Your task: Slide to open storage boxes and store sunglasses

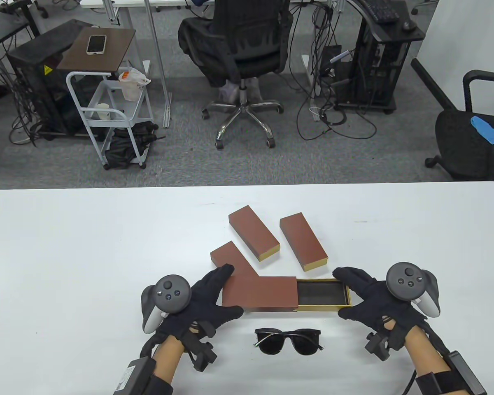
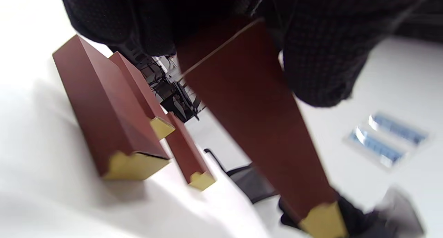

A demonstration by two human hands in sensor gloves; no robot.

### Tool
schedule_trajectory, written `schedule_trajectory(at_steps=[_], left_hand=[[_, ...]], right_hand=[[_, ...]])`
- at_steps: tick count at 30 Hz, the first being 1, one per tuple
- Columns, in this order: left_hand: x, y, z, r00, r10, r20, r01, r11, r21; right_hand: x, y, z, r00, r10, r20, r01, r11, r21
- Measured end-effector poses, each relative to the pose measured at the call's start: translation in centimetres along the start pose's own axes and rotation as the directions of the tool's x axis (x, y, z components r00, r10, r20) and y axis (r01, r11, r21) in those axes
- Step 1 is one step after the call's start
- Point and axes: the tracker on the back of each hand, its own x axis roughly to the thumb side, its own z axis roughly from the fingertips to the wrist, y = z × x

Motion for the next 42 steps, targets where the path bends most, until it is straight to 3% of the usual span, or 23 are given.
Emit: schedule_trajectory(at_steps=[7, 12, 15, 23, 28, 32, 35, 38, 42], left_hand=[[-1.4, -0.5, 0.1, 0.921, 0.333, -0.202, -0.333, 0.942, 0.036], [-1.8, -2.3, 0.4, 0.727, 0.598, -0.337, -0.625, 0.780, 0.034], [-1.9, -3.2, 0.4, 0.667, 0.652, -0.361, -0.699, 0.716, 0.002], [-2.3, -3.5, 0.5, 0.639, 0.680, -0.359, -0.726, 0.687, 0.009], [-2.7, -2.8, 0.8, 0.658, 0.673, -0.337, -0.691, 0.718, 0.084], [-2.9, -2.1, 0.9, 0.652, 0.696, -0.301, -0.689, 0.709, 0.147], [-3.2, -1.6, 1.1, 0.649, 0.706, -0.285, -0.692, 0.703, 0.165], [-3.4, -1.2, 1.2, 0.663, 0.696, -0.275, -0.664, 0.717, 0.214], [-3.8, -0.8, 1.4, 0.671, 0.690, -0.272, -0.643, 0.724, 0.250]], right_hand=[[0.5, -0.1, 0.1, 0.999, -0.037, 0.029, 0.038, 0.999, -0.031], [0.8, -0.1, 0.2, 0.997, -0.070, 0.045, 0.073, 0.996, -0.058], [0.7, 0.0, 0.2, 0.996, -0.079, 0.040, 0.082, 0.995, -0.054], [0.7, 0.3, 0.2, 0.995, -0.098, 0.037, 0.100, 0.994, -0.051], [0.2, 1.5, 0.0, 0.984, -0.180, 0.008, 0.180, 0.983, -0.035], [-0.5, 2.9, -0.1, 0.995, -0.023, -0.096, 0.021, 1.000, -0.019], [-1.2, 4.4, -0.2, 0.983, 0.113, -0.147, -0.103, 0.992, 0.071], [-0.6, 6.3, -0.3, 0.959, 0.263, -0.104, -0.248, 0.959, 0.137], [1.7, 9.1, -0.5, 0.915, 0.401, 0.034, -0.402, 0.905, 0.137]])
